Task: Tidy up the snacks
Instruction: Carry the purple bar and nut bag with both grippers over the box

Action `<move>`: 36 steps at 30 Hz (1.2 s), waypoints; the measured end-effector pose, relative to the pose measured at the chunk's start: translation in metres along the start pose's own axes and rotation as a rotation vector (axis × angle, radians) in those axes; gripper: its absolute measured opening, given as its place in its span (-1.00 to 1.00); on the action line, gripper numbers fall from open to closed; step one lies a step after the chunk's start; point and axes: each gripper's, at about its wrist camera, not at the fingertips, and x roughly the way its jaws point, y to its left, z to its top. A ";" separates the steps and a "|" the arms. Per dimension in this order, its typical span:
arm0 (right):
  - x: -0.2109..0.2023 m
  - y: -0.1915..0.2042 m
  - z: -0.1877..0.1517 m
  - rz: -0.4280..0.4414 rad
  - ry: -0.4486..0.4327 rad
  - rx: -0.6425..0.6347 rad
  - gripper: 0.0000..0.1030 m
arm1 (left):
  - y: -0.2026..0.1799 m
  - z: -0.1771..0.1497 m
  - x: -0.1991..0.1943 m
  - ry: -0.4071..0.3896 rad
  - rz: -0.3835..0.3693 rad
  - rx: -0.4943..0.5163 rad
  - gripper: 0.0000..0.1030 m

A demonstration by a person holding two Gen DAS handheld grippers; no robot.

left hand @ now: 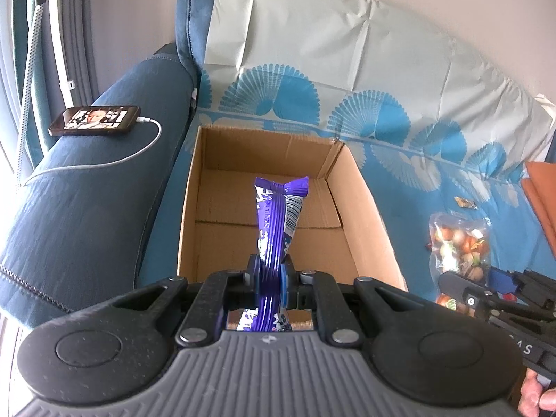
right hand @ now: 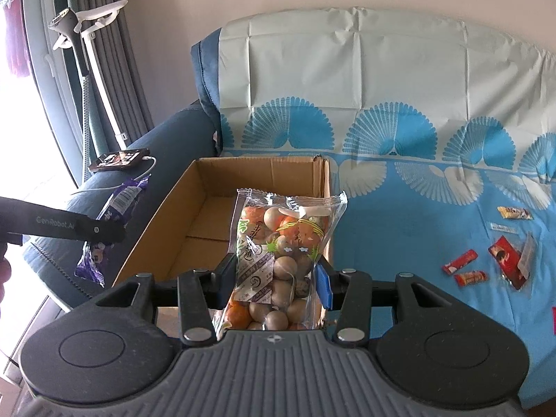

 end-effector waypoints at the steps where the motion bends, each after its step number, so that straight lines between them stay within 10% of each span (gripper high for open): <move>1: 0.005 0.000 0.002 -0.002 0.001 -0.006 -0.05 | 0.000 0.002 0.003 0.002 0.001 -0.001 -0.77; 36: 0.178 0.013 0.017 -0.005 0.187 -0.027 -0.04 | 0.011 0.026 0.164 0.189 0.073 0.013 -0.77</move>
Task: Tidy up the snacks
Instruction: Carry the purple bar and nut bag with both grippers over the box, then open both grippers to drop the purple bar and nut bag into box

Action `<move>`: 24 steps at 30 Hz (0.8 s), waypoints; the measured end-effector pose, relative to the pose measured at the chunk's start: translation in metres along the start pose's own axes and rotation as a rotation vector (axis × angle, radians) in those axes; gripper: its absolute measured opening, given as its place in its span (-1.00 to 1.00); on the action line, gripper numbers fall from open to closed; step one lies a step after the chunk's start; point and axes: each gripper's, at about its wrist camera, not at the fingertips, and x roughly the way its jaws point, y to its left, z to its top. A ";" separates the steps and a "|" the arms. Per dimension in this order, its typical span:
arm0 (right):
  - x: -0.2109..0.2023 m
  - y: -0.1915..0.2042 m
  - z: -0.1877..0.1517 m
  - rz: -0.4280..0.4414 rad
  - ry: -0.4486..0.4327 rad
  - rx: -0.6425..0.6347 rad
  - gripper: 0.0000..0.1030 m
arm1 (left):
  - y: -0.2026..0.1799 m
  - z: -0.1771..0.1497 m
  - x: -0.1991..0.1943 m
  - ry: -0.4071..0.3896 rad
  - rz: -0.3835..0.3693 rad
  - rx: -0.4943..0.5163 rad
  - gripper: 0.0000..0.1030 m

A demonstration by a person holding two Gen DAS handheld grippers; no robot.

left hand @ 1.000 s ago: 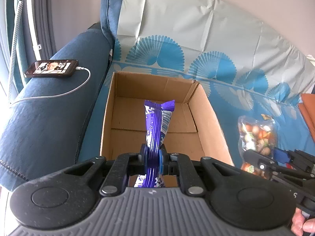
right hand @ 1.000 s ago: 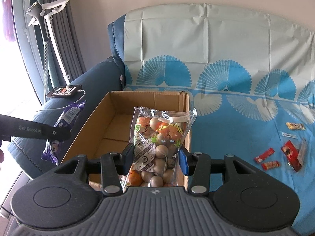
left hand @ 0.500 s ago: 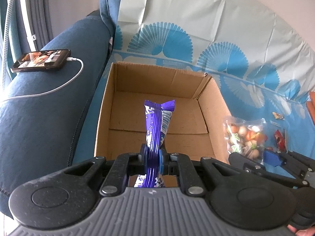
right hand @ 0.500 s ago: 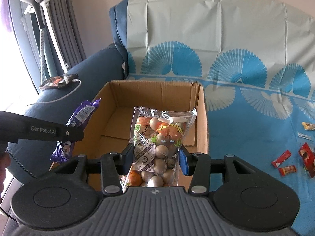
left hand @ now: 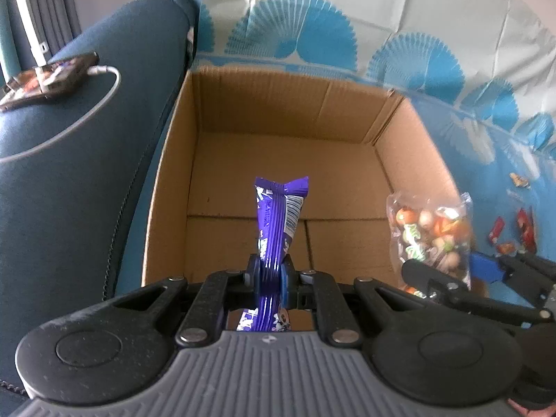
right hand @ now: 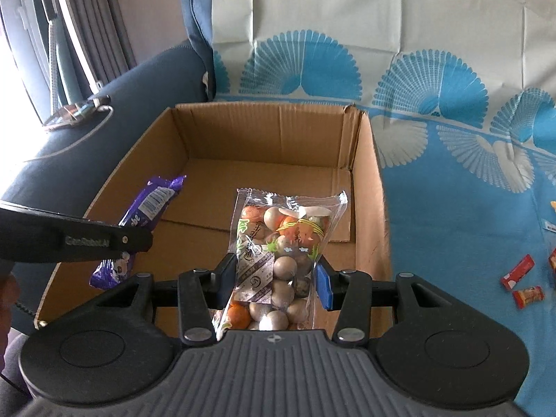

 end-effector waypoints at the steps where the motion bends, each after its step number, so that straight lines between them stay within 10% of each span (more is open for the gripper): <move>1: 0.003 0.000 0.000 -0.002 0.005 -0.002 -0.04 | 0.000 0.000 0.003 0.004 0.004 0.002 -0.77; 20: 0.030 -0.003 0.001 -0.039 0.053 -0.007 -0.01 | 0.000 0.004 0.037 0.062 0.054 0.018 -0.73; 22: 0.029 -0.004 0.003 -0.046 0.050 0.004 0.06 | 0.002 0.005 0.033 0.054 0.050 0.007 -0.17; 24: 0.022 -0.005 0.005 -0.065 0.022 0.009 0.29 | 0.003 0.006 0.025 0.036 0.015 0.001 0.90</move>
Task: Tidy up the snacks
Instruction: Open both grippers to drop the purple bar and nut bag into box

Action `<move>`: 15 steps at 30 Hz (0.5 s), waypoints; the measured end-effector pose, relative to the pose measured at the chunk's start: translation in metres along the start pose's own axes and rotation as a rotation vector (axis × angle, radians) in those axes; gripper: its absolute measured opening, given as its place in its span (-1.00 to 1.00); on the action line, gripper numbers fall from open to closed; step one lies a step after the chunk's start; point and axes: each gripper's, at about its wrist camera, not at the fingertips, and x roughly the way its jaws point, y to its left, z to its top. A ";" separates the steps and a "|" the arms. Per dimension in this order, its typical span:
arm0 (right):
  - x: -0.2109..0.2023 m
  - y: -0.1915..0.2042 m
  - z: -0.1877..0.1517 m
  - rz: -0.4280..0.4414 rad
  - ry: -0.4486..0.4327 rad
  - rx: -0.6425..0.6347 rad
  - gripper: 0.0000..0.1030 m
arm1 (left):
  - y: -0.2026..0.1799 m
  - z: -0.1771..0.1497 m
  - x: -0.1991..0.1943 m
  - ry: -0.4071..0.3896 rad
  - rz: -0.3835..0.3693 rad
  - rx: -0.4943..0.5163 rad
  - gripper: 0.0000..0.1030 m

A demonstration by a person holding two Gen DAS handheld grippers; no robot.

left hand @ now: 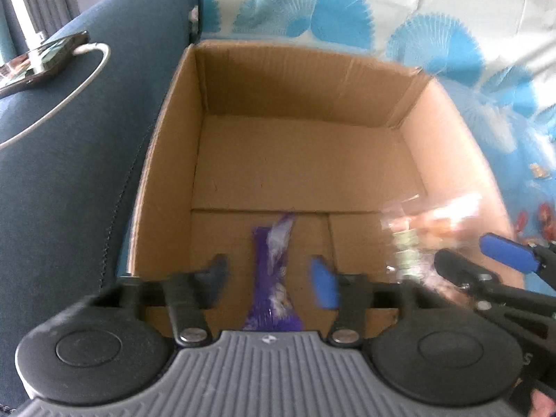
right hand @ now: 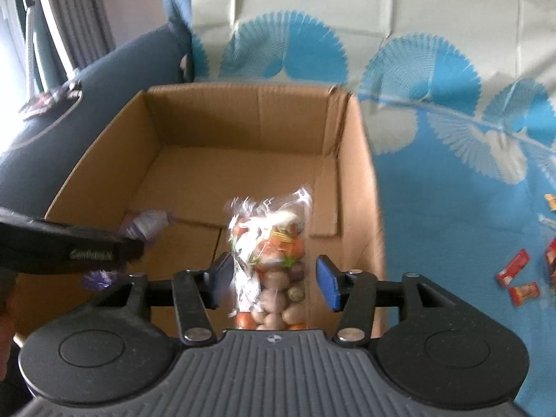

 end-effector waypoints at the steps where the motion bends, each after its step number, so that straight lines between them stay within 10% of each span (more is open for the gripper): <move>1: -0.005 0.000 0.001 -0.006 -0.018 -0.003 0.49 | 0.000 0.000 -0.005 -0.011 0.018 -0.007 1.00; 15: -0.112 0.009 -0.030 0.034 -0.114 -0.042 0.64 | 0.008 -0.062 -0.099 -0.073 0.052 -0.085 1.00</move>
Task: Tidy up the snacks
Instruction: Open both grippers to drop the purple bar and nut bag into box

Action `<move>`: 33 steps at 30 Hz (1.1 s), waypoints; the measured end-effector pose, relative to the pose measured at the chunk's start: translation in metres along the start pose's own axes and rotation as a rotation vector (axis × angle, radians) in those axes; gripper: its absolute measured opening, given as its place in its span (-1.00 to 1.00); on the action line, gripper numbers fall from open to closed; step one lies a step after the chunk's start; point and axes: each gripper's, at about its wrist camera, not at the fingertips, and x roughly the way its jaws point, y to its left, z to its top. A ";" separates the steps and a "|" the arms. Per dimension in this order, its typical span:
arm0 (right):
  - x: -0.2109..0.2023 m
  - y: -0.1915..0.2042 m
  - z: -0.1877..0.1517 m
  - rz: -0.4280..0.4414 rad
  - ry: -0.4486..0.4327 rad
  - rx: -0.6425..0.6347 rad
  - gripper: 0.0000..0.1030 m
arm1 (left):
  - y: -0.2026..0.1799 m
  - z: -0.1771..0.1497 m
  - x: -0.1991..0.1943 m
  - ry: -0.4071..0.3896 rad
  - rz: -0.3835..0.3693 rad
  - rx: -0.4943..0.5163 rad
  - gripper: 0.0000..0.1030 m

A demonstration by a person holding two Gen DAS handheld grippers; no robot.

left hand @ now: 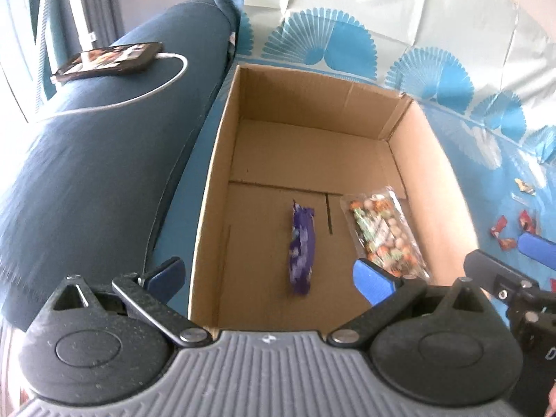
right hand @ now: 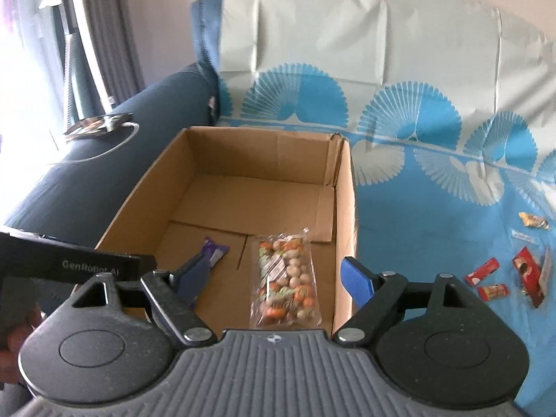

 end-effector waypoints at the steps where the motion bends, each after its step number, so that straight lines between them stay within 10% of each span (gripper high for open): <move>1: -0.008 0.003 -0.003 0.001 -0.010 -0.007 0.65 | 0.001 -0.005 -0.007 -0.002 0.002 -0.007 1.00; 33: -0.110 -0.005 -0.044 0.003 -0.169 0.036 0.75 | -0.034 -0.045 -0.105 -0.185 0.077 0.074 1.00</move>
